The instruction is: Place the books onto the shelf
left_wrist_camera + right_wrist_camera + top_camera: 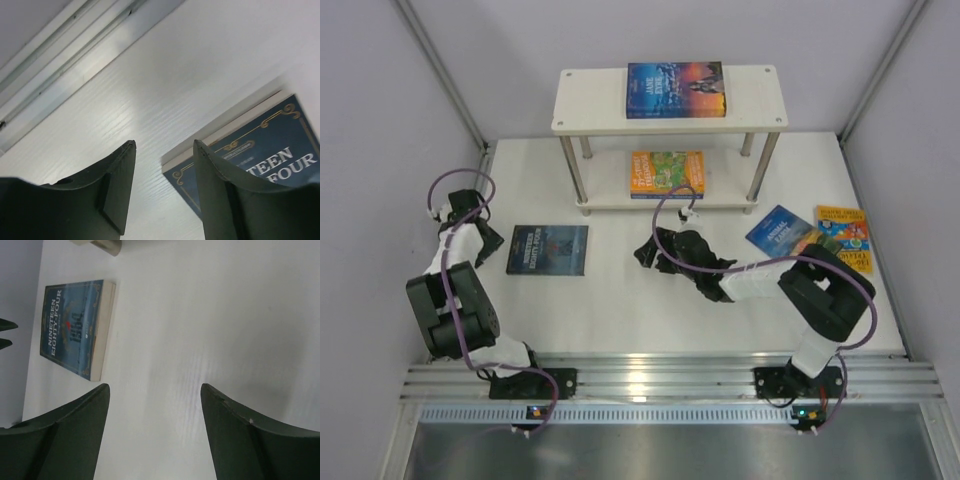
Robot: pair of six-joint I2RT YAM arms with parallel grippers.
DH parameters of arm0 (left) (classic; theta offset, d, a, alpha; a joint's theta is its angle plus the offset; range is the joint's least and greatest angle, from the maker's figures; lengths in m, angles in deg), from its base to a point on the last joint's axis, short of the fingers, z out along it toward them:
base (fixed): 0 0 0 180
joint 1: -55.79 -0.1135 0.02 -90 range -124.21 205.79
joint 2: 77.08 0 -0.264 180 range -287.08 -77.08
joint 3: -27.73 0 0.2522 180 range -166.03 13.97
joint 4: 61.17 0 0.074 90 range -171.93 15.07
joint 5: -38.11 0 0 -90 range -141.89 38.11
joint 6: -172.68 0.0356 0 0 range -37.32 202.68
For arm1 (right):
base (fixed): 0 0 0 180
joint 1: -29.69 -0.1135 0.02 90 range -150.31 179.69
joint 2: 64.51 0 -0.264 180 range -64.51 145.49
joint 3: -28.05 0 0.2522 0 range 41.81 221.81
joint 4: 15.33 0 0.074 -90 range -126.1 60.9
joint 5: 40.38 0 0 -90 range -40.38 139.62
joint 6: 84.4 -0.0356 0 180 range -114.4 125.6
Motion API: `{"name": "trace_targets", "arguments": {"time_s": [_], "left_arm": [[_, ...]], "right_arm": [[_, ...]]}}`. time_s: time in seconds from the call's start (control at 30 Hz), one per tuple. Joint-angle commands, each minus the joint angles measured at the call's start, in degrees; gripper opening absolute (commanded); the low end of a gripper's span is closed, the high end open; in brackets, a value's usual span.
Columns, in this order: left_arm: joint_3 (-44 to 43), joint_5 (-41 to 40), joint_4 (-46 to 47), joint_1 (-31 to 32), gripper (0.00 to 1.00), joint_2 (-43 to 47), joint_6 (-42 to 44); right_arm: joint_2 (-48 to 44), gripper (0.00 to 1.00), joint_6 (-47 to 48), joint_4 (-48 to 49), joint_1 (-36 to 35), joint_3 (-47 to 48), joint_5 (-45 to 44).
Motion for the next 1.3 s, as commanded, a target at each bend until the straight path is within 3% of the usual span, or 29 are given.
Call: {"name": "trace_targets", "arguments": {"time_s": [0.0,0.13,0.27,0.43,0.53,0.67,0.73,0.83,1.07,1.17,1.27], "left_arm": [[-5.2,0.4,2.3,-0.2,0.56,-3.5,3.0],[-7.7,4.0,2.8,-0.3,0.54,-10.2,4.6],[-7.9,10.0,3.6,-0.1,0.52,-13.4,5.4],[-5.1,15.8,4.9,0.1,0.51,-13.4,3.7],[0.2,24.9,7.1,0.3,0.45,-11.9,0.8],[5.7,25.6,7.3,1.5,0.41,-6.0,-1.8],[6.6,25.9,4.9,1.7,0.37,-4.7,-2.1],[10.4,30.2,3.1,2.3,0.31,0.5,-2.8],[21.1,39.2,0.4,14.4,0.35,20.2,-9.8],[26.9,38.9,-0.2,23.0,0.36,31.3,-16.7],[32.5,38.1,-1.9,26.8,0.39,40.8,-21.3]], "right_arm": [[6.0,0.72,-1.3,4.9,-0.4,8.8,1.2],[12.7,0.58,-2.1,3.1,-1.9,16.3,2.2],[18.5,0.56,-1.1,-0.2,-6.1,25.3,-3.0],[28.3,0.51,-3.3,-0.8,-8.1,32.8,-3.6],[33.1,0.49,-3.4,-7.9,-8.9,39.4,-4.2],[35.0,0.45,-3.5,-9.5,-8.8,41.0,-3.6],[34.1,0.41,-2.3,-9.4,-8.8,39.5,-3.2],[28.9,0.27,-0.8,-10.0,-8.9,33.0,-2.6],[4.4,0.27,8.9,-13.2,-6.3,9.8,-6.9],[-2.3,0.28,13.5,-13.3,-5.1,3.4,-9.5],[-4.4,0.28,17.7,-13.8,-3.0,1.6,-8.7]]}}
